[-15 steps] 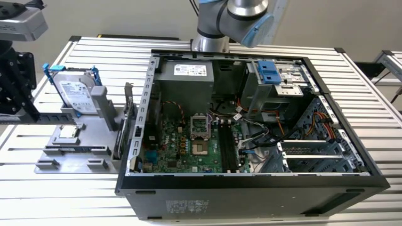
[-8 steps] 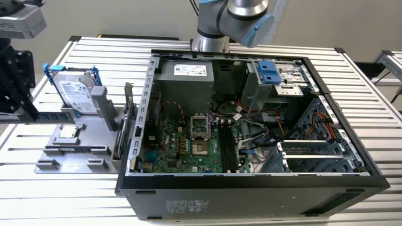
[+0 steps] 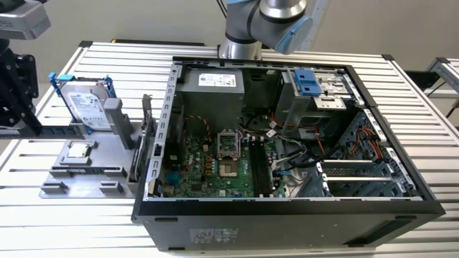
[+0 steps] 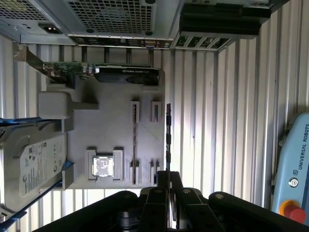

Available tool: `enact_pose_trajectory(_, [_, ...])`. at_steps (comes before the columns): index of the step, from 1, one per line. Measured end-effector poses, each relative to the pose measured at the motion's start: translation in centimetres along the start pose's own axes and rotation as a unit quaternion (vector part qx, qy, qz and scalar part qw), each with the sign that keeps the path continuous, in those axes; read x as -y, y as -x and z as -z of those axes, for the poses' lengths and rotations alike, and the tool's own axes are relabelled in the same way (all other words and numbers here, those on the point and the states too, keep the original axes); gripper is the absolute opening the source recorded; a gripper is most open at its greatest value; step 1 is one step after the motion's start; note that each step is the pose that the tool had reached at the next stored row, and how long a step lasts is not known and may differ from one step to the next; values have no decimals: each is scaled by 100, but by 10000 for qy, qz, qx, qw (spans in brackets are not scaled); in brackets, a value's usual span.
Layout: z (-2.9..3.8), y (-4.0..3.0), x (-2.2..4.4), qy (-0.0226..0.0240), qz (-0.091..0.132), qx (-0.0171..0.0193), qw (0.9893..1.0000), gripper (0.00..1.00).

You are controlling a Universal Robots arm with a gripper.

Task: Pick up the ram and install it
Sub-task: 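Pick up the ram and move it above insertion slot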

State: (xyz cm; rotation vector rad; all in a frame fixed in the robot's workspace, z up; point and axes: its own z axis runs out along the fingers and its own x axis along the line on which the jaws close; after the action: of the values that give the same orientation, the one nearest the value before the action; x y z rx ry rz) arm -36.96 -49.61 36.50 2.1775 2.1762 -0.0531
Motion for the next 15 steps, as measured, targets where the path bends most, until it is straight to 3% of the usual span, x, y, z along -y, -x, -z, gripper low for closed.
enact_pose_trajectory(15, [90,6,-2,0,0,0,10000,0])
